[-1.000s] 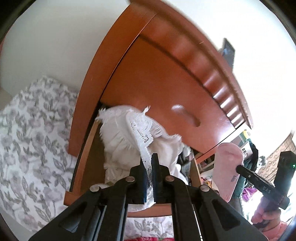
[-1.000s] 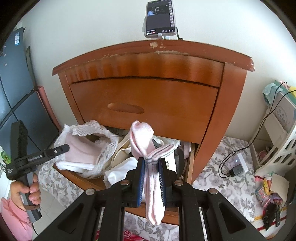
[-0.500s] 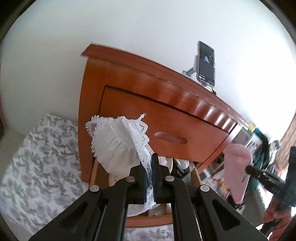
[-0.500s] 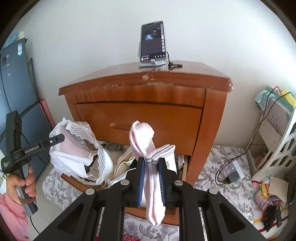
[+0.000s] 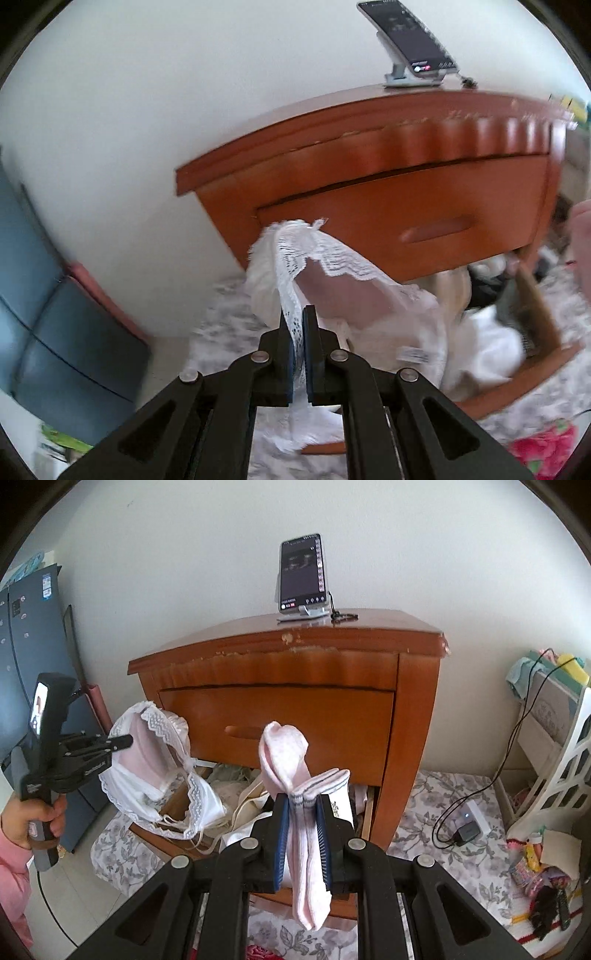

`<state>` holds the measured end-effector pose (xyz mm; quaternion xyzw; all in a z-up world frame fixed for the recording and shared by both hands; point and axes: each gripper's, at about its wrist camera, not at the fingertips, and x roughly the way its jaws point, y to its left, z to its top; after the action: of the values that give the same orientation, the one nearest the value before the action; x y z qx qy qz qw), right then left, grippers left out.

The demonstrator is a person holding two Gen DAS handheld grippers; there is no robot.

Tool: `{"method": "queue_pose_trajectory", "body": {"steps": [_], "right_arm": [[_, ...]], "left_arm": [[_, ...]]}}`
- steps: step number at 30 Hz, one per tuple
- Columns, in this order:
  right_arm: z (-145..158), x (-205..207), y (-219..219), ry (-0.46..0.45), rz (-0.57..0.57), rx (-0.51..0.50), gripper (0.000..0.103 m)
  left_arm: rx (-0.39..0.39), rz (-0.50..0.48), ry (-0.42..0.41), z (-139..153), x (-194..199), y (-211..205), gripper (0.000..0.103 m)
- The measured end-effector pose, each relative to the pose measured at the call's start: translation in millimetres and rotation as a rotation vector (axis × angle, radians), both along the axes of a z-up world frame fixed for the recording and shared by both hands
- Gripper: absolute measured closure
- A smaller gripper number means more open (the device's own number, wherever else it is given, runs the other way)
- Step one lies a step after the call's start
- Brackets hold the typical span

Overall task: Take underwear out of drawer
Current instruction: 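Lift the white lace bra with the left tool while the right tool lifts the sock, then raise the bra clear of the drawer with the left tool while the right tool holds the sock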

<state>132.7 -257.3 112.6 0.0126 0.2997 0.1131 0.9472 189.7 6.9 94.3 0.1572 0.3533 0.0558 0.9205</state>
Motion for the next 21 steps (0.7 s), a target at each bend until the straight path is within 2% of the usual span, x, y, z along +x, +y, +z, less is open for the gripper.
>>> {"method": "queue_pose_trajectory", "body": {"steps": [2, 5, 7, 10, 11, 17, 18, 21], "right_arm": [[-6, 0, -2, 0.011, 0.001, 0.008, 0.087], [-12, -1, -7, 0.019, 0.001, 0.017, 0.087], [-15, -3, -12, 0.021, -0.002, 0.026, 0.087], [-18, -5, -19, 0.021, -0.007, 0.036, 0.087], [-20, -6, -21, 0.023, -0.011, 0.037, 0.087], [-32, -6, -30, 0.044, -0.021, 0.052, 0.087], [-34, -6, -30, 0.047, -0.021, 0.052, 0.087], [-40, -3, -31, 0.059, -0.020, 0.045, 0.087]], "left_arm": [[0.033, 0.031, -0.032, 0, -1, 1, 0.099], [0.085, 0.043, -0.122, 6, -7, -3, 0.099], [0.085, 0.038, -0.185, 12, -14, -5, 0.099], [0.137, 0.017, -0.290, 20, -28, -15, 0.101], [0.137, 0.003, -0.292, 21, -29, -18, 0.101], [-0.012, -0.050, -0.181, 11, -15, -14, 0.101], [-0.050, -0.051, -0.161, 8, -11, -9, 0.101], [-0.241, -0.018, -0.069, -4, 3, 18, 0.100]]}}
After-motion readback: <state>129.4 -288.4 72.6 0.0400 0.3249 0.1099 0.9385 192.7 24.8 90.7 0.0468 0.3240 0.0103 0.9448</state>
